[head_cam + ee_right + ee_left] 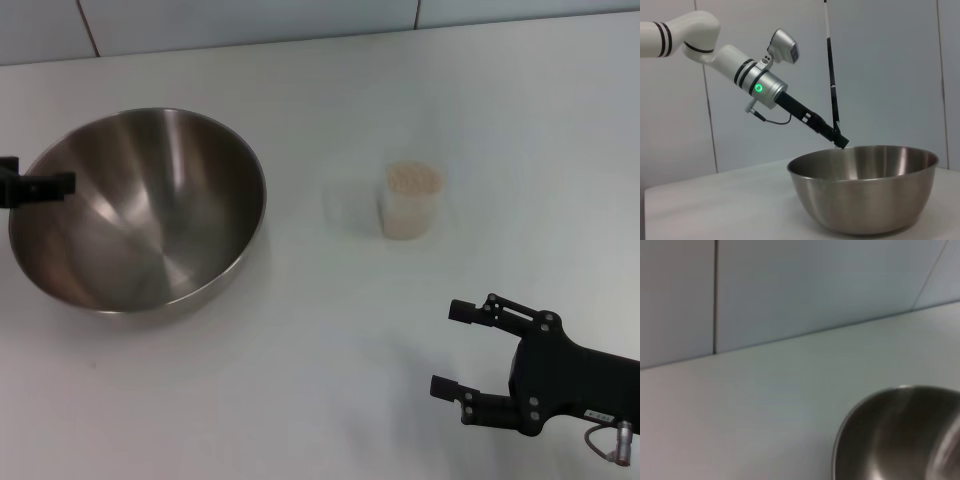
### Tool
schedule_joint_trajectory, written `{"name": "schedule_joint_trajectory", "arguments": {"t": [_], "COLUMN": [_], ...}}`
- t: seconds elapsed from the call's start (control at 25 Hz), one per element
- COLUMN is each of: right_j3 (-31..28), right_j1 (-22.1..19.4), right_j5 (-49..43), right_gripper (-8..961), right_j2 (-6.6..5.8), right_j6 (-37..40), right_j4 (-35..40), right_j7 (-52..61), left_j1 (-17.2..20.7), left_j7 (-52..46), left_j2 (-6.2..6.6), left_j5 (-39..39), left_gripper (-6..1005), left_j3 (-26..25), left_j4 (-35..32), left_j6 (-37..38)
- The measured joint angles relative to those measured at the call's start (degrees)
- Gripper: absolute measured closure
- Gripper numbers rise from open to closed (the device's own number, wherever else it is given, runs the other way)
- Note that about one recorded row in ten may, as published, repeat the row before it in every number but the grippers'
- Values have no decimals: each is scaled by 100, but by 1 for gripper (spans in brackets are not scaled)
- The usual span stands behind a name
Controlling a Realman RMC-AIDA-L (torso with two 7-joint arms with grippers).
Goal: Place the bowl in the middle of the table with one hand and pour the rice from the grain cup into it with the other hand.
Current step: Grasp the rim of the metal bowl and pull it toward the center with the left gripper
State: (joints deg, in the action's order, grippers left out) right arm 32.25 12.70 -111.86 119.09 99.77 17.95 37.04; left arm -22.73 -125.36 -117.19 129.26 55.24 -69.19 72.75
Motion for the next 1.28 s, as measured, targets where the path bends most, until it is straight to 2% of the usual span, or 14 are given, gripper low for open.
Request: {"name": "schedule_joint_trajectory", "arguments": {"t": [0.44, 0.72, 0.84, 1.28], "right_j3": [0, 0, 2, 4], "right_j1": [-4, 11, 13, 13], "right_j5": [-3, -18, -18, -21], "right_gripper": [125, 125, 125, 125], "right_j2": [0, 0, 0, 0], "right_j6": [-2, -10, -11, -11], "right_j4": [-20, -20, -19, -19], "right_j7": [-7, -12, -12, -13], "left_j1": [-203, -355, -363, -526], "left_j7": [92, 109, 116, 269], "left_j2": [74, 195, 196, 227], "left_j5": [37, 86, 114, 116], "left_gripper": [215, 229, 419, 676], "left_j3": [-10, 2, -8, -7], "left_j4": [501, 855, 871, 1029], "left_j6": [128, 154, 157, 278]}}
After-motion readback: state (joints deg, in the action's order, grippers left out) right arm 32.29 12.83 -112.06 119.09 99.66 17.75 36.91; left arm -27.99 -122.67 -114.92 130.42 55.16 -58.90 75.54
